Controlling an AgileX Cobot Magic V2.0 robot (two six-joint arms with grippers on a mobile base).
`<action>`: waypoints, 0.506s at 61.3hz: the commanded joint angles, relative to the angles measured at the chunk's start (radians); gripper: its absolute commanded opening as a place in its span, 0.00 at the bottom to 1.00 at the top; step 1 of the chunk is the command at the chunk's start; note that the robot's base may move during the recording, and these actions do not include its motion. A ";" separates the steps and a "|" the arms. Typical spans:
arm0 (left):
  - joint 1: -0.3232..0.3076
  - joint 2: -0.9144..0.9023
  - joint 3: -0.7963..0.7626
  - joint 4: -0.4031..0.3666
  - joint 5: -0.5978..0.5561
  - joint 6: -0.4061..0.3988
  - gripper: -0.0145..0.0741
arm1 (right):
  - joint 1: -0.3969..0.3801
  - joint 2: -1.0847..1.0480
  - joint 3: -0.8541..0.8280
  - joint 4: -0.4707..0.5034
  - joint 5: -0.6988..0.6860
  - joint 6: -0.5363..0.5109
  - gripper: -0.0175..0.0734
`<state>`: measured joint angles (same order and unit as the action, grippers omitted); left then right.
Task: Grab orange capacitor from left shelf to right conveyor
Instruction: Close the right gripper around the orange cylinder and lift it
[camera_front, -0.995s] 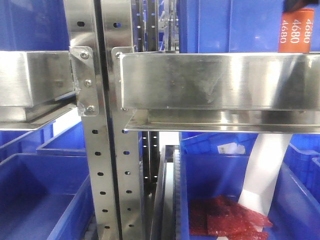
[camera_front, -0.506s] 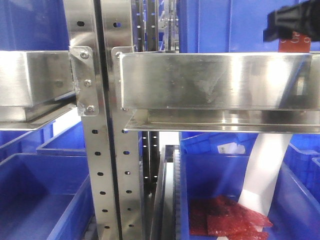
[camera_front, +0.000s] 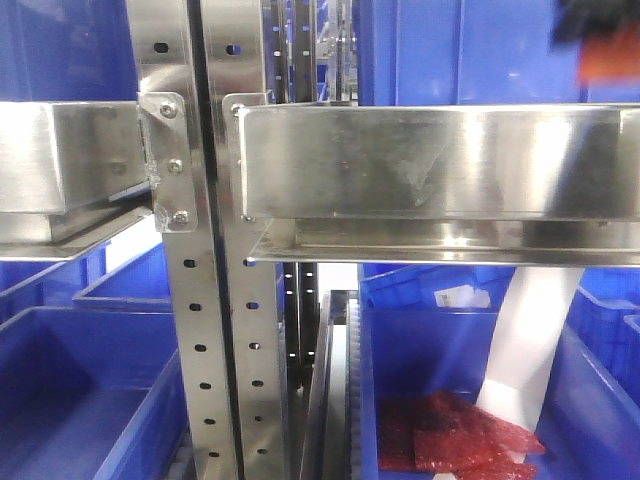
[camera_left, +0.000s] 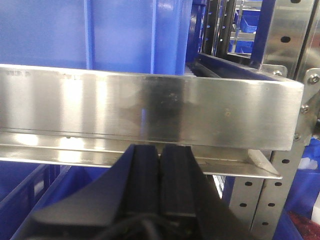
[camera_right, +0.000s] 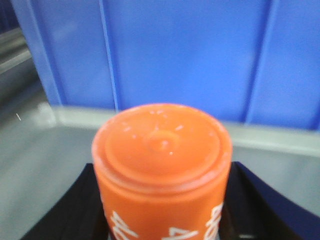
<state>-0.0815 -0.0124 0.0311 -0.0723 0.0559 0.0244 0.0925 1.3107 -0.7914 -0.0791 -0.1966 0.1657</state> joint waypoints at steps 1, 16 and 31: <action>0.001 -0.013 -0.004 -0.002 -0.085 0.000 0.02 | 0.000 -0.135 -0.045 -0.013 0.024 -0.001 0.23; 0.001 -0.013 -0.004 -0.002 -0.085 0.000 0.02 | 0.004 -0.430 0.005 -0.078 0.213 -0.001 0.23; 0.001 -0.013 -0.004 -0.002 -0.085 0.000 0.02 | 0.004 -0.746 0.126 -0.078 0.378 -0.001 0.23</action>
<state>-0.0815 -0.0124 0.0311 -0.0723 0.0559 0.0244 0.0948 0.6547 -0.6617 -0.1419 0.1899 0.1657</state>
